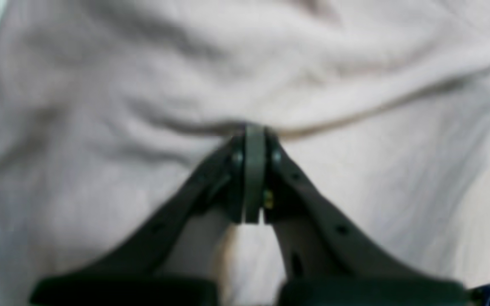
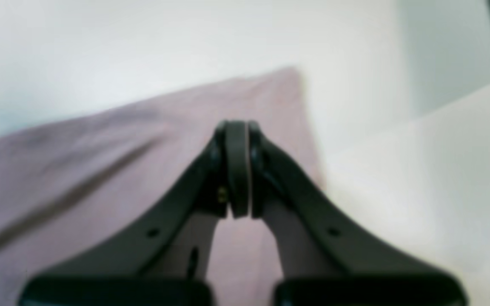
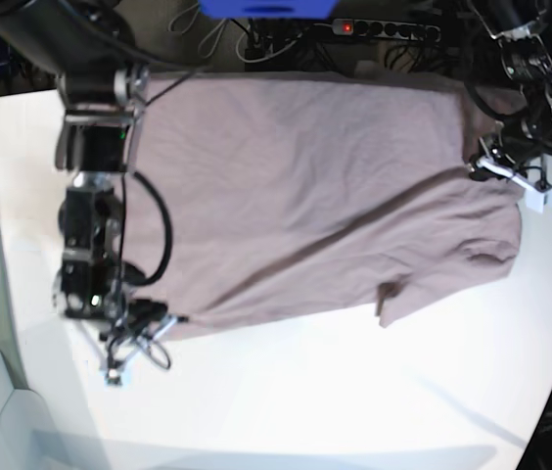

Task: Layout the t-shirt on the table in an organized manner, then fold the t-shirt properly
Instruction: 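Move the right gripper along the shirt edge and grasp it, then grasp the shirt shoulders with both grippers and smooth it flat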

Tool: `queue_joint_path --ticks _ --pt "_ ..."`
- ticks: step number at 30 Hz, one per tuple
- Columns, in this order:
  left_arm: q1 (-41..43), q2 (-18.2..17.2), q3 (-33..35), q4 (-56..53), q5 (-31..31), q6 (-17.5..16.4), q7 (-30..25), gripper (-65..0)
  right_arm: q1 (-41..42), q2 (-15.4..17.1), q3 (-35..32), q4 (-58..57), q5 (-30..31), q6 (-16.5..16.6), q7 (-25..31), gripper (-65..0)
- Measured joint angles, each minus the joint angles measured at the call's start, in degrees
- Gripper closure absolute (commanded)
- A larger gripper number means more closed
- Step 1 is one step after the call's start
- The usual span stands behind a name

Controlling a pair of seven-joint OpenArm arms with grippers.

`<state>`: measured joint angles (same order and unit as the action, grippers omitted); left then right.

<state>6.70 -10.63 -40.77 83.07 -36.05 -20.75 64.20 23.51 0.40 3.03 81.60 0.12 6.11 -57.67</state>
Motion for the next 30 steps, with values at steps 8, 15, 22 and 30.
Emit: queue_joint_path --ticks 8,15,22,30 --pt "-5.4 -2.73 2.08 -11.8 1.6 -0.5 -9.68 0.0 -14.51 -1.77 -6.21 14.58 -0.07 0.04 -7.56 0.0" --pt "-12.04 -3.85 5.25 -19.65 6.4 -1.22 -15.67 0.0 -22.69 -2.62 -11.61 17.64 -0.04 0.02 -7.98 0.0" --pt "-20.48 -3.76 5.51 -24.26 15.08 -0.2 -14.19 0.0 -21.35 -2.16 -11.93 7.65 0.33 0.02 -4.35 0.0" --pt "-28.09 -3.63 5.53 -29.79 20.41 0.02 -13.68 0.0 -12.07 0.24 -12.07 -8.11 2.64 0.48 8.98 0.0"
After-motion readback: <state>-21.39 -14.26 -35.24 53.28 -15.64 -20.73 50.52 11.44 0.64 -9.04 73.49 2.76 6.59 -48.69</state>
